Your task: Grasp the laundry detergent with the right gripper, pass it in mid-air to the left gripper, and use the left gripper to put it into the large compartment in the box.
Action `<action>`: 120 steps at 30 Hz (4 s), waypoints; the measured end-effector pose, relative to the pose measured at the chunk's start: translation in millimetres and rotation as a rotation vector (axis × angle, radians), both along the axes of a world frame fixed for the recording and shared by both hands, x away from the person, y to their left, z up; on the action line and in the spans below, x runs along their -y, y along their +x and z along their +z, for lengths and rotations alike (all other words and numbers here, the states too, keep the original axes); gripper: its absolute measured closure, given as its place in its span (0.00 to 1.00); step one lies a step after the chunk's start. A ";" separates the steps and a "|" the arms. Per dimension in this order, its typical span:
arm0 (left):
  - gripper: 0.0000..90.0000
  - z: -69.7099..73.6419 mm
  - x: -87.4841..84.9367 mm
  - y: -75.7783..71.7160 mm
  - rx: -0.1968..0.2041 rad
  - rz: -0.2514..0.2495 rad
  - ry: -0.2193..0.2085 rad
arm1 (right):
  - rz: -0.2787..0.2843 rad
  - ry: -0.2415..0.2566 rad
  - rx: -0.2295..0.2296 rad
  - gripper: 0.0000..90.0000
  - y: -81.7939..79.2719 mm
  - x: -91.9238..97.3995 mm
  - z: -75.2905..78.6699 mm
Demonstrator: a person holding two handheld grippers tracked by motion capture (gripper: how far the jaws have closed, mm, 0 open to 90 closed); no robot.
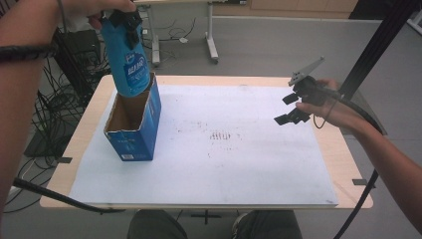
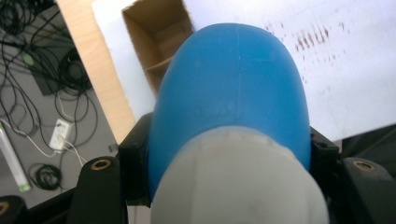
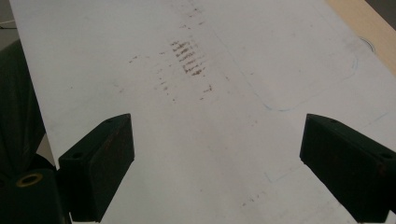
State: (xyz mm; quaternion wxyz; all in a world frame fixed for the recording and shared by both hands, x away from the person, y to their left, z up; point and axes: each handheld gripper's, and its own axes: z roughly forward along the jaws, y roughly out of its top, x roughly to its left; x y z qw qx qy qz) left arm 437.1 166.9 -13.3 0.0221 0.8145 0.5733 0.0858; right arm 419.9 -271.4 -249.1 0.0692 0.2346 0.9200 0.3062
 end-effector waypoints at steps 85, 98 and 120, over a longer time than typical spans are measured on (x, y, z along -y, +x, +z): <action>0.42 -223.0 -61.3 24.8 -0.047 0.357 -0.073 | 0.004 -0.072 0.004 0.12 8.9 -7.9 -15.0; 0.42 -239.4 -56.7 25.8 -0.044 0.347 -0.055 | 0.000 -0.070 0.009 0.12 11.0 -7.1 -15.9; 0.41 -259.8 -55.5 25.2 -0.052 0.326 -0.056 | -0.008 -0.068 0.012 0.12 13.5 -6.3 -17.9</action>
